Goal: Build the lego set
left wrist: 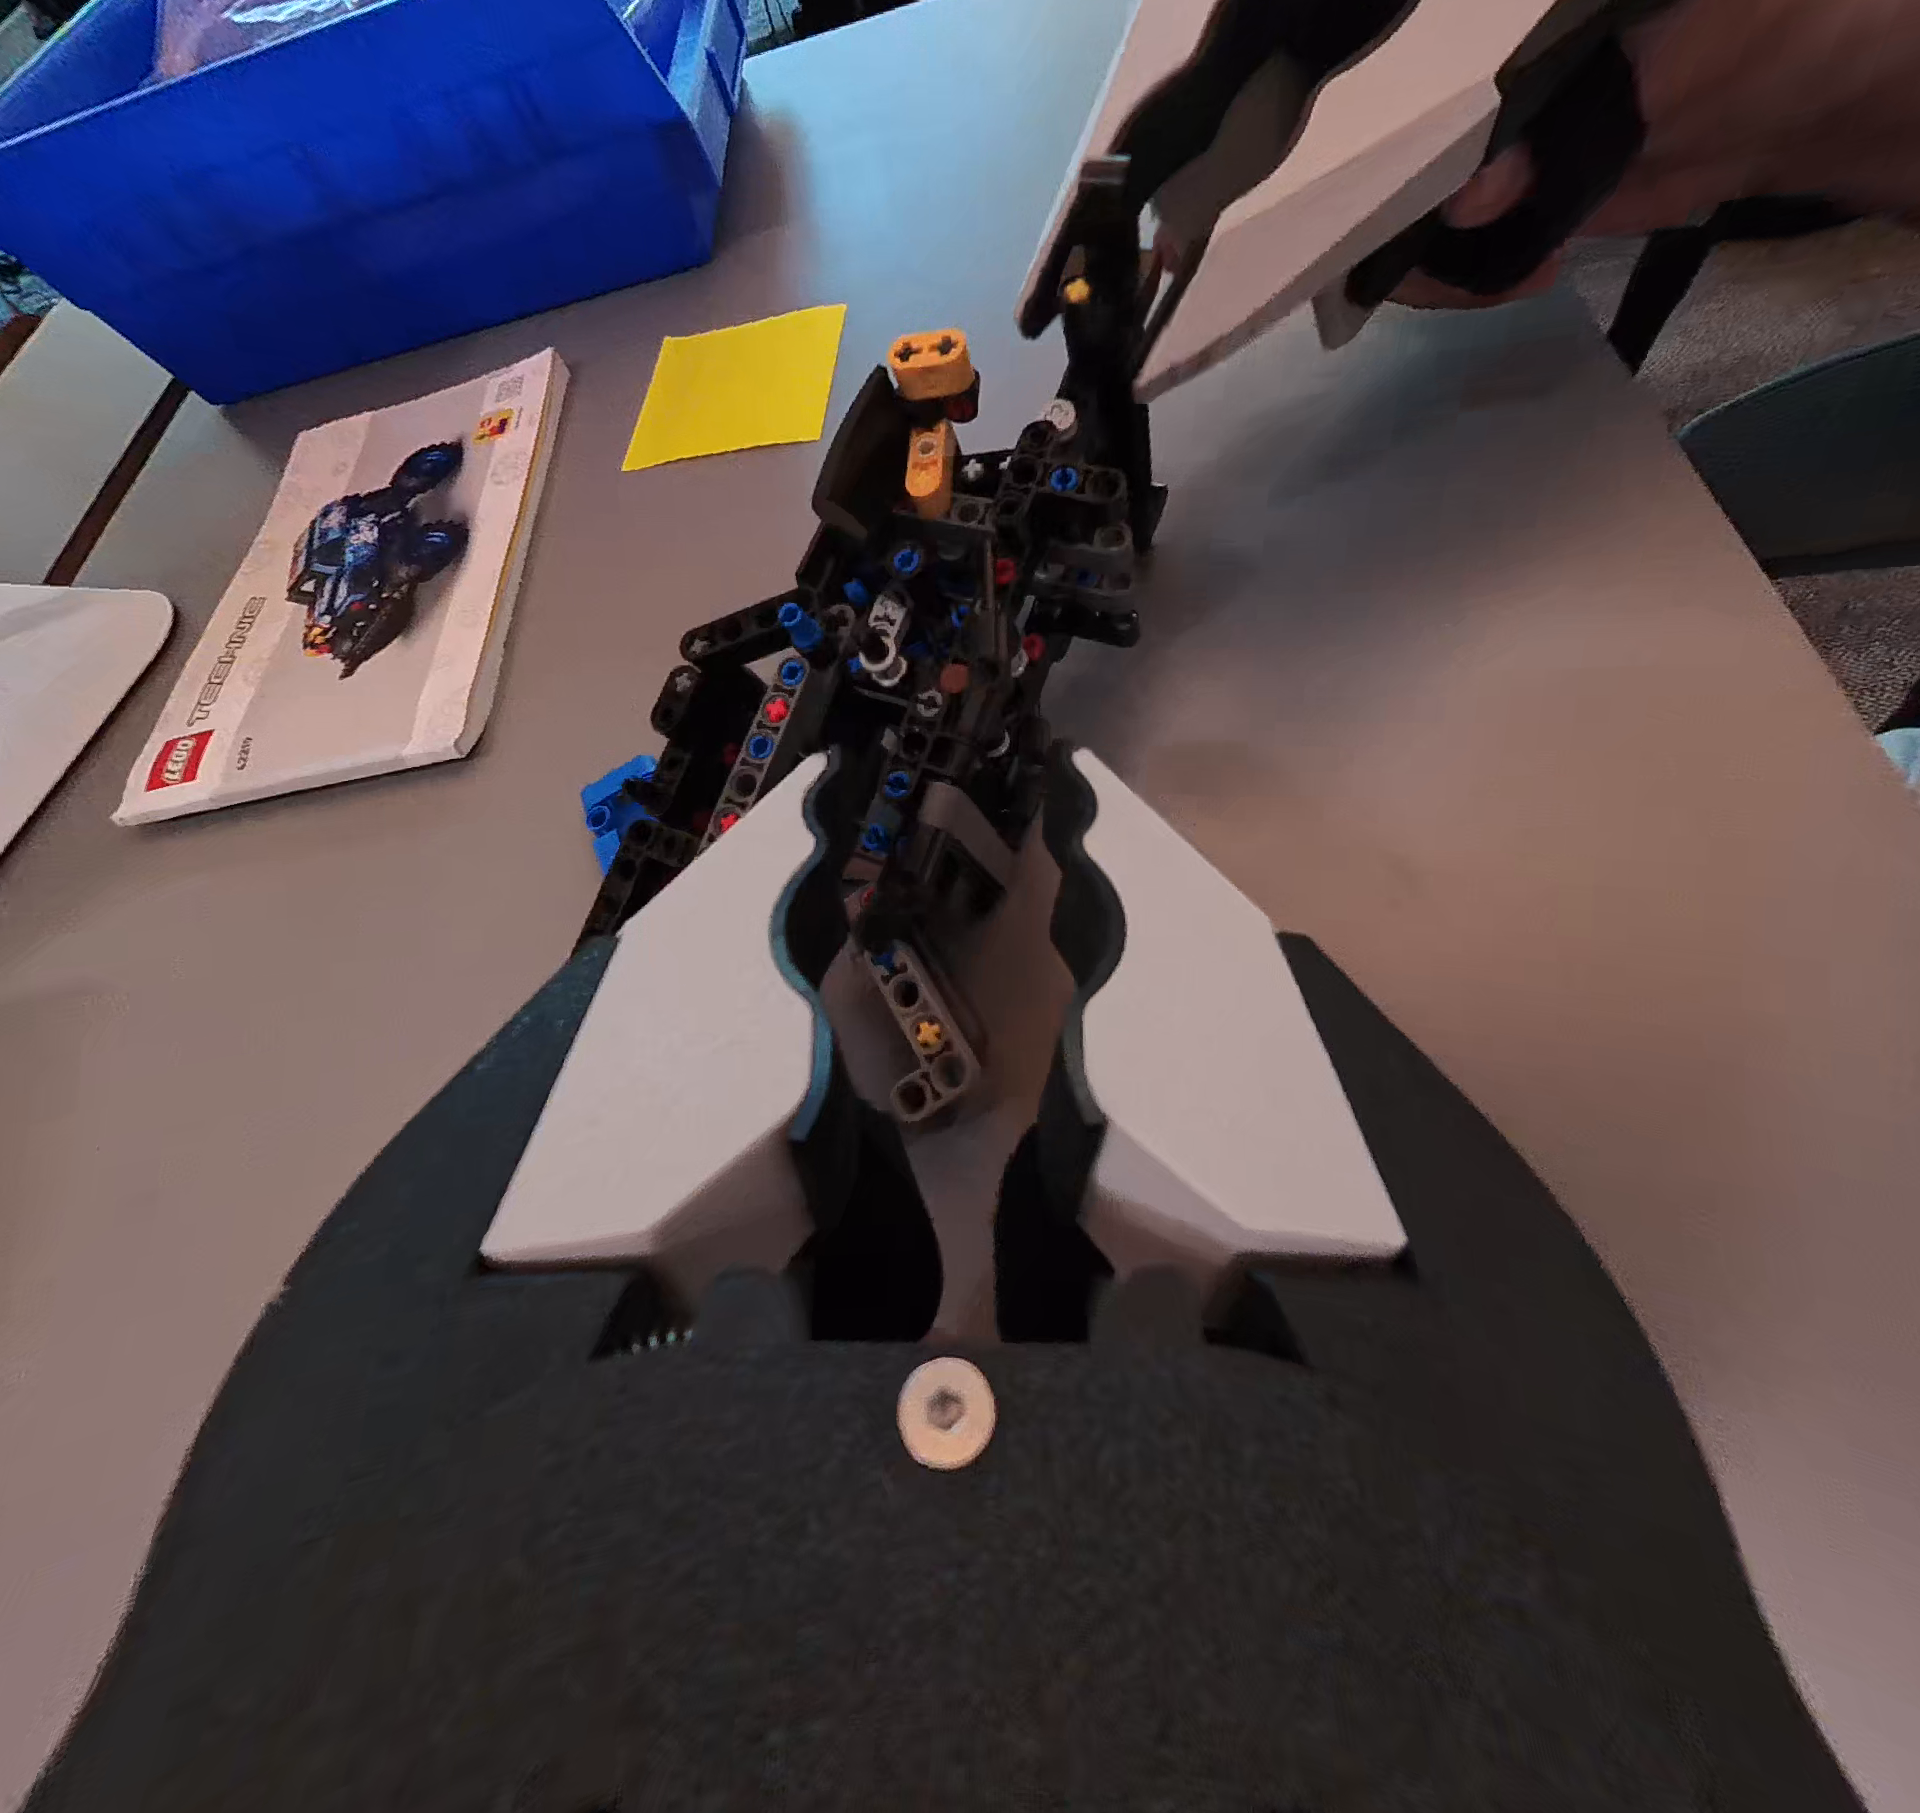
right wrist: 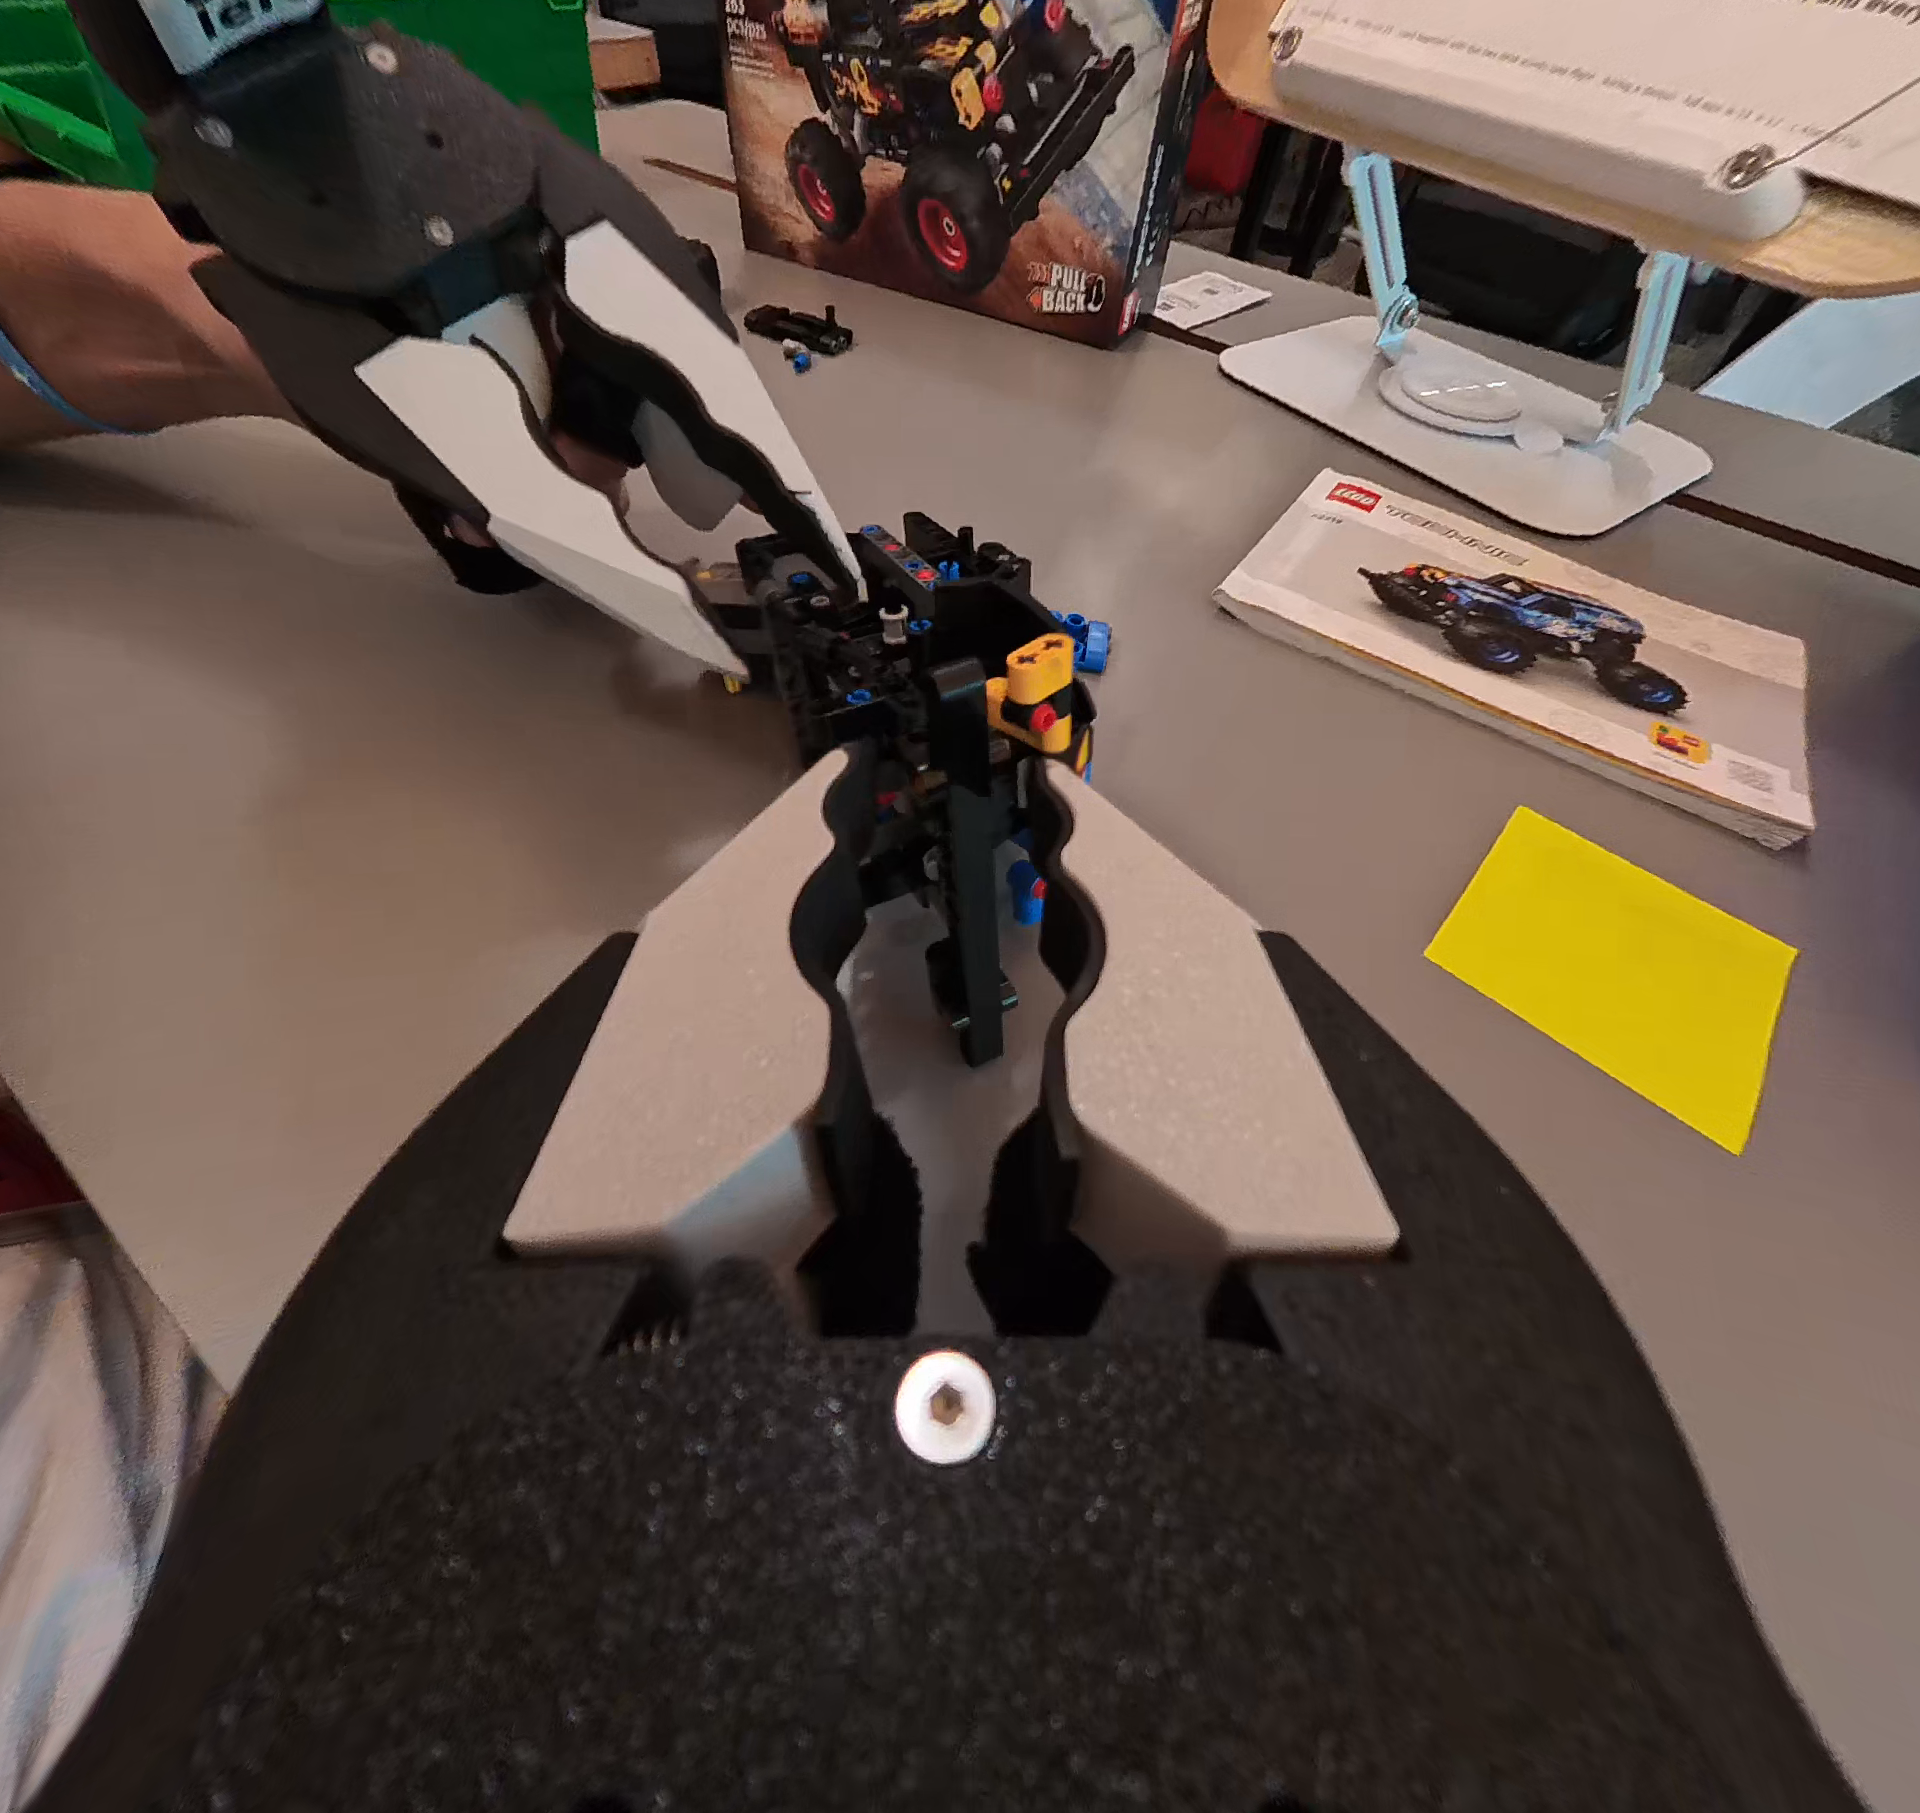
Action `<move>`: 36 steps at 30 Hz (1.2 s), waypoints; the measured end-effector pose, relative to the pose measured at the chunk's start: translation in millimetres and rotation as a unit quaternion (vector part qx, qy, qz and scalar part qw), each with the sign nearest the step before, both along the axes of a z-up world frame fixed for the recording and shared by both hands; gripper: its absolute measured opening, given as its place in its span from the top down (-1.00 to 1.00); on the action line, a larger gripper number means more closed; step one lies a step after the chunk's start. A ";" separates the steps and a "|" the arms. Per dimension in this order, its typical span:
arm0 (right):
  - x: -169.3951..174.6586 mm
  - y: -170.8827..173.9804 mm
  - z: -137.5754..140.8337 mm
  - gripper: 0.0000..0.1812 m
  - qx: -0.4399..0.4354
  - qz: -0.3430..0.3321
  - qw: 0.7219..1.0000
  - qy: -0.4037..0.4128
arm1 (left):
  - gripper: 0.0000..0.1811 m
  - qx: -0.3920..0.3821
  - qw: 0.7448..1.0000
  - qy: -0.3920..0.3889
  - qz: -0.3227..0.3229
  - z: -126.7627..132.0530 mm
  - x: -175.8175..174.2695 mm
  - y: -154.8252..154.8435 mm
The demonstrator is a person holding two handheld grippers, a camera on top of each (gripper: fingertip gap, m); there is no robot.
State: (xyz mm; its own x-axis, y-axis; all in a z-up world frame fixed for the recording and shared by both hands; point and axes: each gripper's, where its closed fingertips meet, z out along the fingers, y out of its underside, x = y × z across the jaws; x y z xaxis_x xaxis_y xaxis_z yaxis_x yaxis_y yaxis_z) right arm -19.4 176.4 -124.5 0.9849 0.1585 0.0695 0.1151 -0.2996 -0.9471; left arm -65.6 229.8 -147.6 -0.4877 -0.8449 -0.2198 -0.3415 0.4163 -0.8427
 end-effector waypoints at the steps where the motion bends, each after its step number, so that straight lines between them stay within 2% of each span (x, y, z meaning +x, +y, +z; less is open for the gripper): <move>1: -0.9 1.7 -3.9 0.68 -0.004 0.003 1.000 0.000 | 0.63 0.003 1.000 -0.003 -0.001 1.3 1.3 -0.6; 8: 2.3 3.1 -6.2 0.66 -0.009 -0.002 1.000 -0.007 | 0.74 0.052 0.999 0.004 -0.003 -4.0 5.1 6.3; 10: 3.6 -1.9 -1.3 0.64 -0.008 -0.007 1.000 -0.007 | 0.68 0.060 0.998 0.018 0.000 -9.2 1.0 11.1; 14: 6.8 -13.6 29.3 0.64 0.015 -0.040 0.999 -0.033 | 0.71 0.055 0.998 0.041 0.002 -17.6 -5.2 17.7; 17: -22.1 -13.9 51.7 0.70 0.015 0.003 0.996 -0.091 | 0.73 0.058 0.998 0.038 -0.006 -18.3 -6.6 16.5; 19: -50.6 -7.2 43.0 0.73 -0.032 0.072 0.990 -0.119 | 0.77 0.040 0.998 0.045 -0.012 -17.4 -8.3 9.5; 22: -56.4 8.2 15.7 0.73 -0.104 0.114 0.965 -0.211 | 0.85 -0.003 0.998 0.057 -0.013 -16.6 -10.5 -8.4; 27: -49.9 20.1 -7.9 0.71 -0.179 0.165 0.925 -0.290 | 0.87 0.064 0.997 0.004 -0.036 -14.2 -15.7 -15.4; 31: -57.0 25.9 -12.6 0.73 -0.185 0.200 0.917 -0.292 | 0.87 0.022 0.999 -0.014 -0.046 -10.3 -15.7 -19.8; 36: -54.2 31.8 -21.8 0.74 -0.187 0.224 0.892 -0.345 | 0.88 0.000 0.998 -0.020 -0.067 -7.8 -18.2 -22.9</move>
